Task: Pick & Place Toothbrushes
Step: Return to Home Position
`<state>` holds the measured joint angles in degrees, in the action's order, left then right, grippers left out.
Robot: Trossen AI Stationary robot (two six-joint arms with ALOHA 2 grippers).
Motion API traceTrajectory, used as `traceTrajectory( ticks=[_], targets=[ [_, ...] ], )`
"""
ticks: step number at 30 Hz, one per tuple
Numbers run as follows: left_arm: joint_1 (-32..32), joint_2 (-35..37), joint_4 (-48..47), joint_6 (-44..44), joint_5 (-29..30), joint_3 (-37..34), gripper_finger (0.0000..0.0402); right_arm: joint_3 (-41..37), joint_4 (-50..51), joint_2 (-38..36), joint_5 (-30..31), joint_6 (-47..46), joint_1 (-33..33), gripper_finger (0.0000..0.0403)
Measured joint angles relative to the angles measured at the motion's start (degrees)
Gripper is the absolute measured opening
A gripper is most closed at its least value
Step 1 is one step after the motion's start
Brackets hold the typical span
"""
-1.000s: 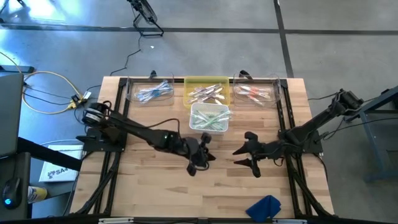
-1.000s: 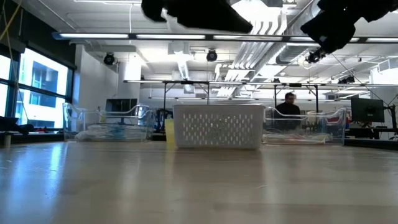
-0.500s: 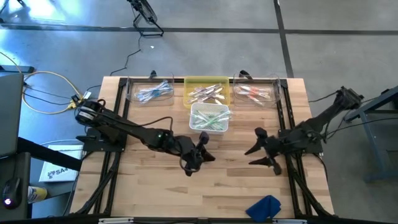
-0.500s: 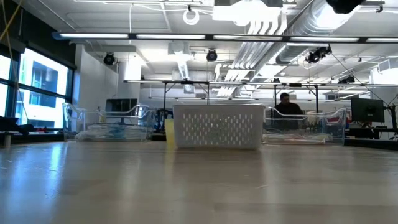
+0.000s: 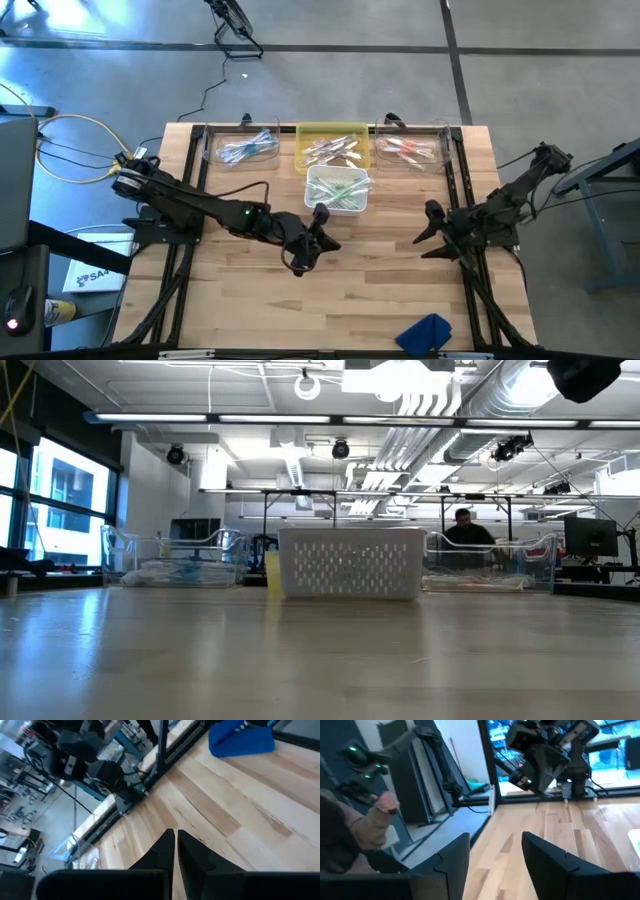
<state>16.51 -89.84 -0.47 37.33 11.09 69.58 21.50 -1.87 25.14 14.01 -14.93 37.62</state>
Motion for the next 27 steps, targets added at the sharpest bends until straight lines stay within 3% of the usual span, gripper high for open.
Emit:
traceTrajectory(
  ticks=[5,16,27],
  targets=[
    [0.0,1.8,1.7,-1.6,0.5,-3.3,0.0017,-0.8,2.6,-5.0,-2.6,0.0,0.0,0.0174],
    [0.8,12.5,23.9,-2.6,0.1,-24.1,0.0017,-0.8,5.2,-10.7,-3.7,1.3,0.0,0.0174],
    [0.8,23.0,22.9,-2.2,-0.1,-32.3,0.0017,-0.8,6.6,-14.0,-3.6,3.2,0.0,0.0174]
  ],
)
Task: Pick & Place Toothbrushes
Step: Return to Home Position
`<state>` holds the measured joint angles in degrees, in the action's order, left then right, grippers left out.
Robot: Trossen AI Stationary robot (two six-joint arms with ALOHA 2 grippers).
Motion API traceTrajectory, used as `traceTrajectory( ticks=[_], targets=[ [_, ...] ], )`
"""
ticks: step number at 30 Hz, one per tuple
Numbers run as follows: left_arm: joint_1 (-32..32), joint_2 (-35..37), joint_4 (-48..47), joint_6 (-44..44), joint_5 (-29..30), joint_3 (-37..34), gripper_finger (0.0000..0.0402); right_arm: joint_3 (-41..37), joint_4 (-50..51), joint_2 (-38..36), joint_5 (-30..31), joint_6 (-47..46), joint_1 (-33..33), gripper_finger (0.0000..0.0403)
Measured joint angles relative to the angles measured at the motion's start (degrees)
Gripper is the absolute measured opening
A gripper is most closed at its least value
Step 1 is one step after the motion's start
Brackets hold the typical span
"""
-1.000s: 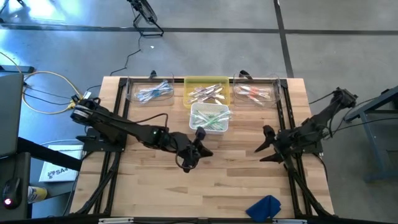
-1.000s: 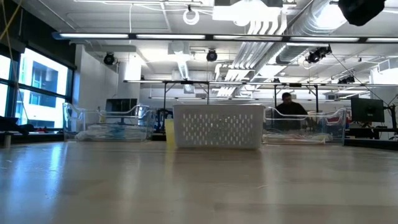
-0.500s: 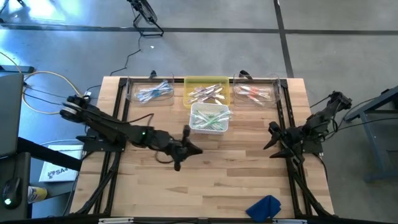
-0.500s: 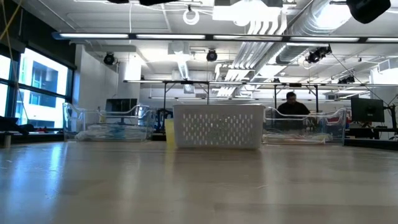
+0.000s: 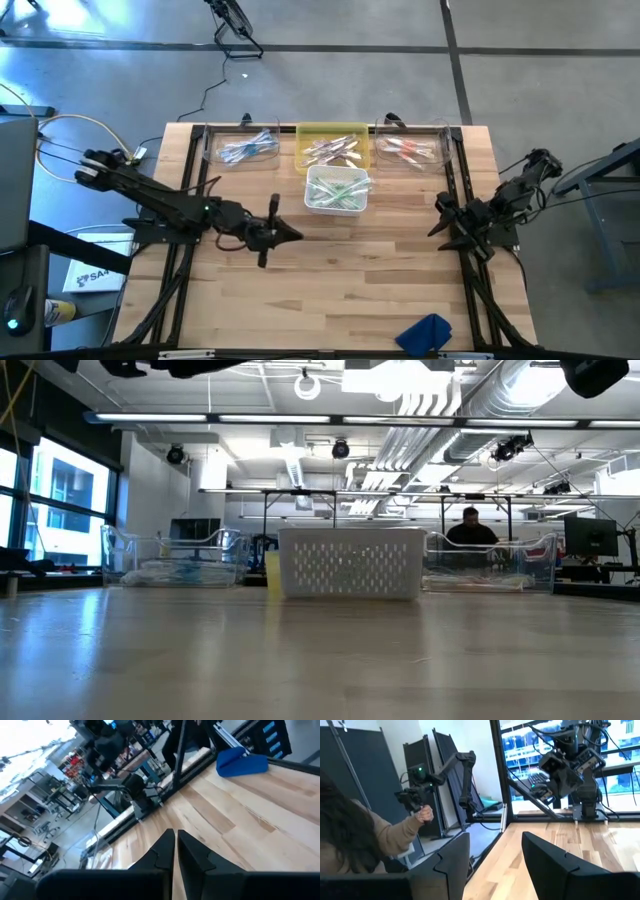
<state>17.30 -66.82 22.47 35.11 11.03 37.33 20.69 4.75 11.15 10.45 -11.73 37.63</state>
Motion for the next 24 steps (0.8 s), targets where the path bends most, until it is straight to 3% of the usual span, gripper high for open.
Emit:
traceTrajectory(
  ticks=[24],
  targets=[
    [0.0,14.2,0.6,-2.6,0.4,-11.7,0.0017,0.0,8.3,-10.7,-0.1,0.0,0.0,0.0174]
  ],
)
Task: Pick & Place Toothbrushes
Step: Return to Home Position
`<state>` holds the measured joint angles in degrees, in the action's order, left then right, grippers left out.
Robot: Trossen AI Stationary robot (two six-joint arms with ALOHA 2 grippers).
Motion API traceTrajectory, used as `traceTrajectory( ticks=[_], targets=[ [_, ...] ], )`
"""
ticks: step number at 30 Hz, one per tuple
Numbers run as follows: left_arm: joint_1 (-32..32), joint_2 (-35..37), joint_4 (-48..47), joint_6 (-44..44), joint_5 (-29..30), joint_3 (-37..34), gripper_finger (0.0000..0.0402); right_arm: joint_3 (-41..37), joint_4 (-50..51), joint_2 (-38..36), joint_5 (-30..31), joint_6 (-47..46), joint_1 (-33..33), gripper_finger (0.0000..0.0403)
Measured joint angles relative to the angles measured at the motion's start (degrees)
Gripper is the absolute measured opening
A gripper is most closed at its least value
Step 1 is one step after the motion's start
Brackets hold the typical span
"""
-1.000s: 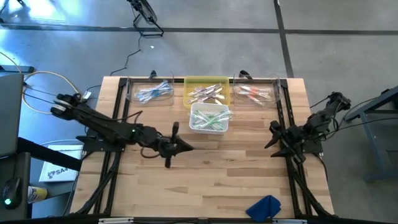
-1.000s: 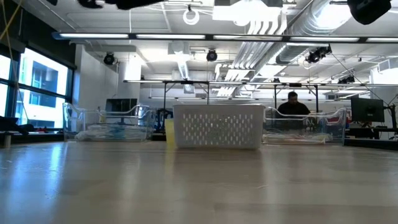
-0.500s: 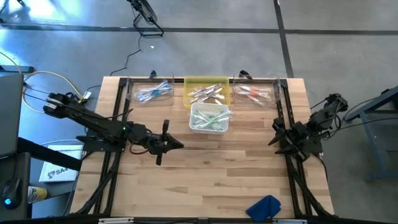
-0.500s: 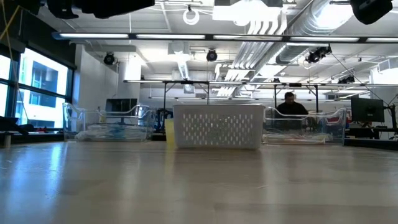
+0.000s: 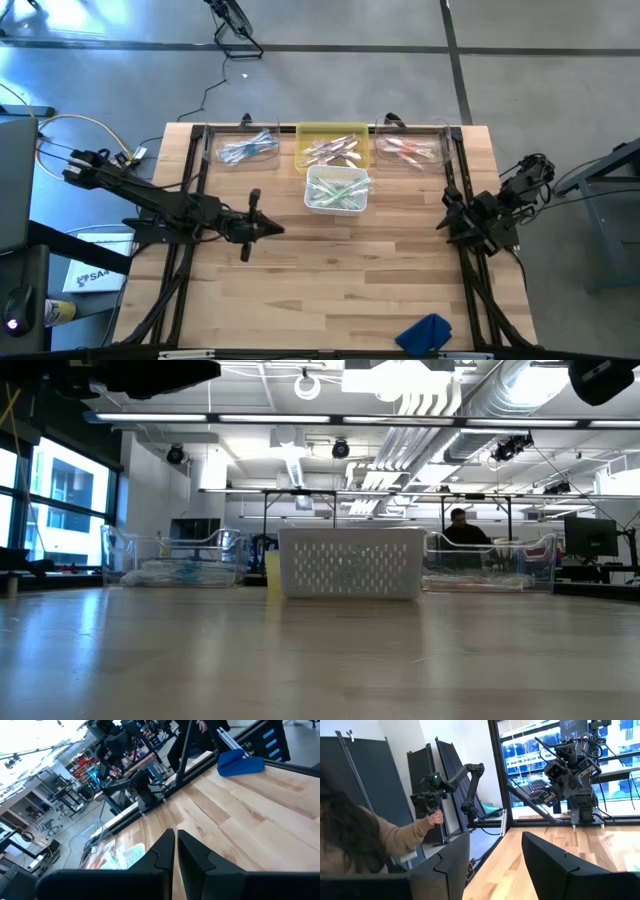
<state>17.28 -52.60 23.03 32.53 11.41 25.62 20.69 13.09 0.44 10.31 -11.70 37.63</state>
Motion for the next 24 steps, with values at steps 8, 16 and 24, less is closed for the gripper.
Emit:
traceTrajectory(
  ticks=[8,16,24],
  targets=[
    [0.0,4.5,1.4,0.1,0.7,-3.9,0.0017,0.0,0.2,0.0,0.0,0.0,0.0,0.0174],
    [0.0,11.8,10.2,0.0,0.9,-12.6,0.0017,0.0,-0.1,0.0,0.0,-0.2,0.0,0.0174],
    [0.0,18.5,11.9,0.2,0.9,-17.3,0.0017,0.0,0.0,0.0,0.0,0.0,0.0,0.0174]
  ],
)
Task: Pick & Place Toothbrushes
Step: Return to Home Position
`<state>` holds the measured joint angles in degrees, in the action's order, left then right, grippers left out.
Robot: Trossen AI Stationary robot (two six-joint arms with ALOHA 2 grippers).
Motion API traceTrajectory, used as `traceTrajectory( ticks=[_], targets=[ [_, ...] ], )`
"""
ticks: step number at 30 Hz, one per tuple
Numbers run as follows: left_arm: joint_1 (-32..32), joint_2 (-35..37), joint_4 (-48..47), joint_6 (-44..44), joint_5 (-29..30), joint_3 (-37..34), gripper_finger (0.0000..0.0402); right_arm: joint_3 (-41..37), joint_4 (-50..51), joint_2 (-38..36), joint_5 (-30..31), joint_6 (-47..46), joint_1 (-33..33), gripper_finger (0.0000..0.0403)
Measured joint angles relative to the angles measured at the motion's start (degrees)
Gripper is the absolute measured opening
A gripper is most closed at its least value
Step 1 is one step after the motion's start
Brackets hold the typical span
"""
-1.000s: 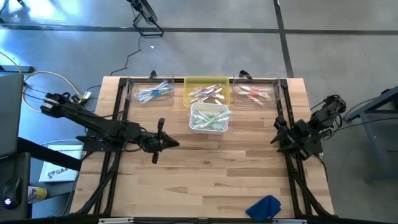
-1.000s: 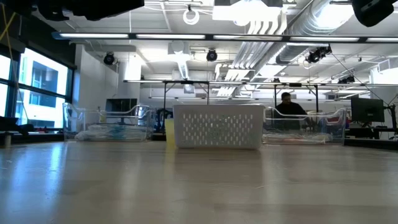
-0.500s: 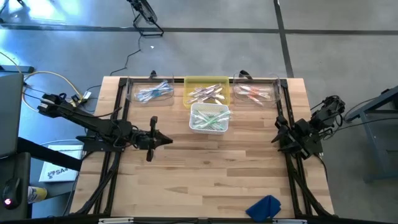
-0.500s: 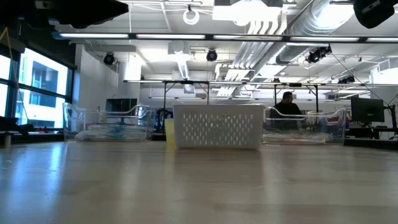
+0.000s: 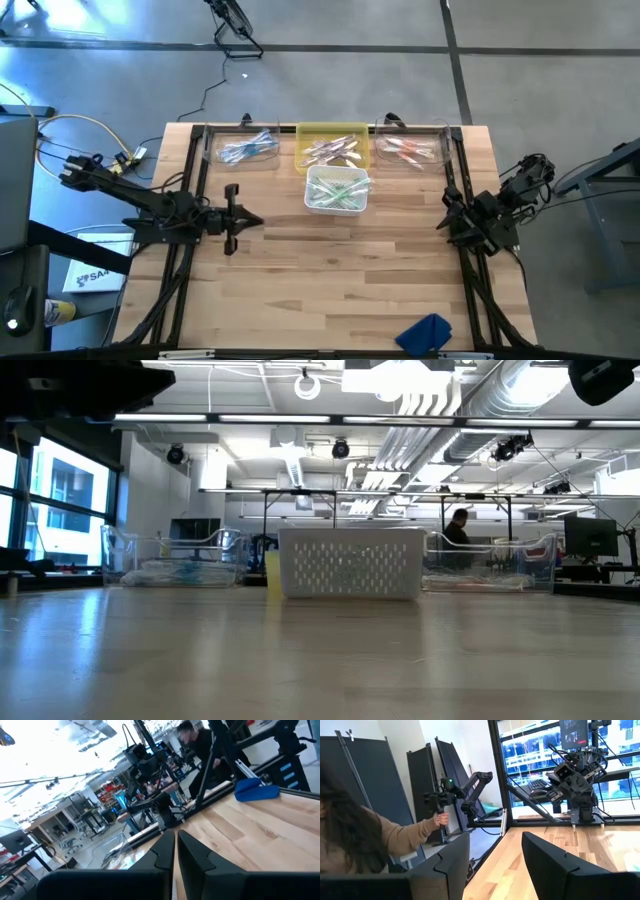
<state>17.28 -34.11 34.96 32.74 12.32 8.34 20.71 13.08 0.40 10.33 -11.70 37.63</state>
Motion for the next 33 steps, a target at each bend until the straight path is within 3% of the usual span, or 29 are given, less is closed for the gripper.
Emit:
traceTrajectory(
  ticks=[13,27,30,33],
  targets=[
    [0.0,12.9,-0.8,-2.1,0.0,-7.3,0.0017,0.0,0.0,0.0,0.9,-0.4,0.0,0.0174],
    [0.0,16.1,-6.3,-2.9,-0.4,-7.5,0.0017,0.0,-4.5,0.0,-0.3,0.3,-0.2,0.0174],
    [0.0,16.0,-6.9,-4.7,-0.4,-7.5,0.0017,0.0,-5.5,0.0,-4.2,3.2,-0.2,0.0174],
    [0.0,16.0,-6.4,-5.1,-0.3,-7.5,0.0017,0.0,-5.6,0.0,-12.0,5.5,-0.2,0.0174]
  ],
)
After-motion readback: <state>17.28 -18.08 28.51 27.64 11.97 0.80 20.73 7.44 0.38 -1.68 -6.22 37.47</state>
